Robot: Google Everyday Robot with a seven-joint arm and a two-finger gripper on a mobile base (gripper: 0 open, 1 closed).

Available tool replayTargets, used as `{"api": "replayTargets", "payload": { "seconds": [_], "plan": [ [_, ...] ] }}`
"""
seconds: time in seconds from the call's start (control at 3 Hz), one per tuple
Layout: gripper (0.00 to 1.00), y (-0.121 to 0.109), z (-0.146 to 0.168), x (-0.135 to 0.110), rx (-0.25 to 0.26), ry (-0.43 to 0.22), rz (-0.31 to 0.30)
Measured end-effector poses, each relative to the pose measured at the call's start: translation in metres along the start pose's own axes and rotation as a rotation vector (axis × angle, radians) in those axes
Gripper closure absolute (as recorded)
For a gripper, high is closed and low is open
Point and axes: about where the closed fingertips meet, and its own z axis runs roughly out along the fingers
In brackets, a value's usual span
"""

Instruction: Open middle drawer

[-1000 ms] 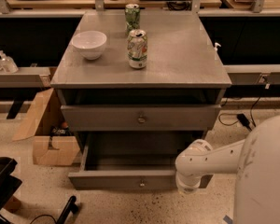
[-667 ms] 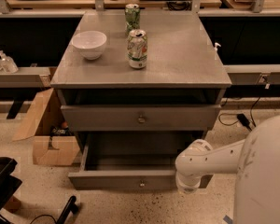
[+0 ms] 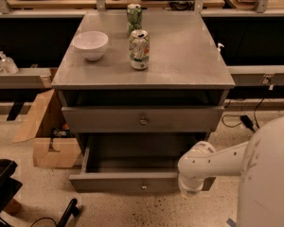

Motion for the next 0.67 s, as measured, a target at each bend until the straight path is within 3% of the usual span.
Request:
{"api": "replayTargets", "payload": {
  "seconds": [0.33,0.67],
  "plan": [
    [0.13,0.0,0.0,0.0,0.0,0.0,0.0],
    [0.0,0.0,0.0,0.0,0.0,0.0,0.0]
  ]
}}
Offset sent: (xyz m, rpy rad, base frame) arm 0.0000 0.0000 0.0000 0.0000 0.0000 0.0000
